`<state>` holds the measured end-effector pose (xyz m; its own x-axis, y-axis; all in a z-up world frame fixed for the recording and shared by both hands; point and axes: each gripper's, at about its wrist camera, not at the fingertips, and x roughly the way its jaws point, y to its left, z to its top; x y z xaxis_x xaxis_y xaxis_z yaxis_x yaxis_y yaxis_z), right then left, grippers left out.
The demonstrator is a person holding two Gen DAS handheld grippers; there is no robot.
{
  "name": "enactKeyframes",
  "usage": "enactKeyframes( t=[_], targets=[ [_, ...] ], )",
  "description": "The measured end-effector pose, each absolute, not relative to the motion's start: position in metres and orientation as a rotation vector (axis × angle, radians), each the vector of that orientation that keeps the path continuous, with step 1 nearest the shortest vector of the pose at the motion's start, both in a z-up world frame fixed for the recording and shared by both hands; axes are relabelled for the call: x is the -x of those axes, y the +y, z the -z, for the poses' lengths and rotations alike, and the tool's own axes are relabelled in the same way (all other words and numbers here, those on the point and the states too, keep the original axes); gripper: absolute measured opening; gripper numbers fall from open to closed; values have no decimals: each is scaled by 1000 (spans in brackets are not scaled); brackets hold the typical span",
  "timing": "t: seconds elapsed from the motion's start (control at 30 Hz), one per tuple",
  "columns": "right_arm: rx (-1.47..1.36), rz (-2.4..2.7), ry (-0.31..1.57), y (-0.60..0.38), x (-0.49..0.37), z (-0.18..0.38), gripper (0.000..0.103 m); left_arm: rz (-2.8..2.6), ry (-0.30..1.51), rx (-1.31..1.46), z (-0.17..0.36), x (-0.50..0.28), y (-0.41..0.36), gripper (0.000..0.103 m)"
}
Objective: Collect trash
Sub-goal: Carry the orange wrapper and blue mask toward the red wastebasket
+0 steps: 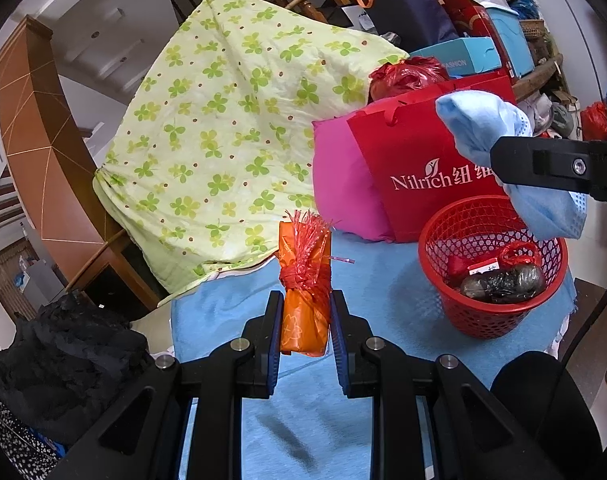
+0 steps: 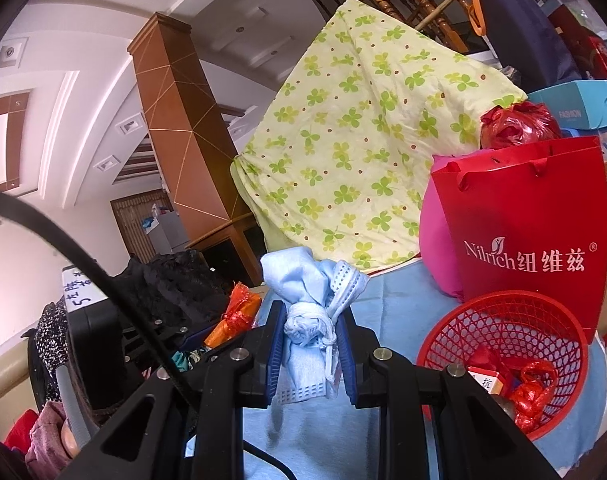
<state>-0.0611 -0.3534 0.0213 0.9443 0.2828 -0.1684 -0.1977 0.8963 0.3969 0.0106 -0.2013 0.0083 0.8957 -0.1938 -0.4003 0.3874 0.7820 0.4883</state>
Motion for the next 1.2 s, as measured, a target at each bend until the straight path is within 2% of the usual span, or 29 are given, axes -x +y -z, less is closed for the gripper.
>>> enactKeyframes(
  t=[1.2],
  targets=[
    [-466, -202, 229, -399, 64, -2, 27, 388, 367, -673, 6, -11, -235, 24]
  ],
)
